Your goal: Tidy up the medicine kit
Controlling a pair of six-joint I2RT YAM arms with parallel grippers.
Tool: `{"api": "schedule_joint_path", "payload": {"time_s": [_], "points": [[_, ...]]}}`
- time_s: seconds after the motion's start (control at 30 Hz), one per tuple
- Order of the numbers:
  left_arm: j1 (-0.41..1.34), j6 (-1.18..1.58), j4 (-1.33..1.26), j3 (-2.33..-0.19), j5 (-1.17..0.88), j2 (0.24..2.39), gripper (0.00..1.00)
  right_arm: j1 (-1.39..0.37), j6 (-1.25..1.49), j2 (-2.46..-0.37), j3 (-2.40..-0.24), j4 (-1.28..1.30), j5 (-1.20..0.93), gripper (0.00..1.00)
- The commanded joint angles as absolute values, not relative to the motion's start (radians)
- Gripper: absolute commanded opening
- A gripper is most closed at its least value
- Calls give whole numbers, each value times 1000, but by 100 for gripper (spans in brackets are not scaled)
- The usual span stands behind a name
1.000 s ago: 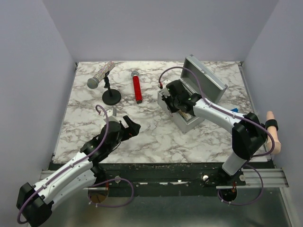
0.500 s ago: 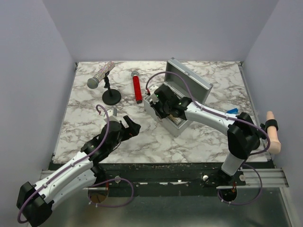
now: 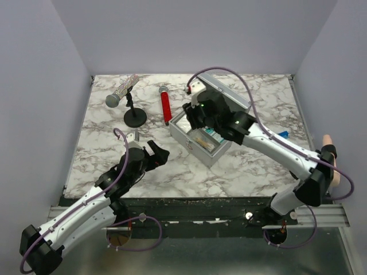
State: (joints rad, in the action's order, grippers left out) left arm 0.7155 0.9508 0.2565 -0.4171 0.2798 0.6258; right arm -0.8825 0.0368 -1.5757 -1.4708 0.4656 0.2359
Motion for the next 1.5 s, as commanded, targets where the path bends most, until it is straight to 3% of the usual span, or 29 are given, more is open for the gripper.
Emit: {"api": "schedule_joint_path", "payload": {"time_s": [0.0, 0.23, 0.43, 0.9, 1.47], "points": [[719, 946, 233, -434, 281, 647, 98, -848, 11, -1408, -1494, 402, 542, 56], [719, 940, 201, -451, 245, 722, 98, -642, 61, -1377, -1494, 420, 670, 59], [719, 953, 212, -437, 253, 703, 98, -476, 150, -1488, -1525, 532, 591, 57], [721, 948, 158, -445, 225, 790, 98, -469, 201, -1431, -1381, 509, 307, 51], [722, 948, 138, -457, 215, 836, 98, -477, 225, -1359, -1276, 495, 244, 51]]}}
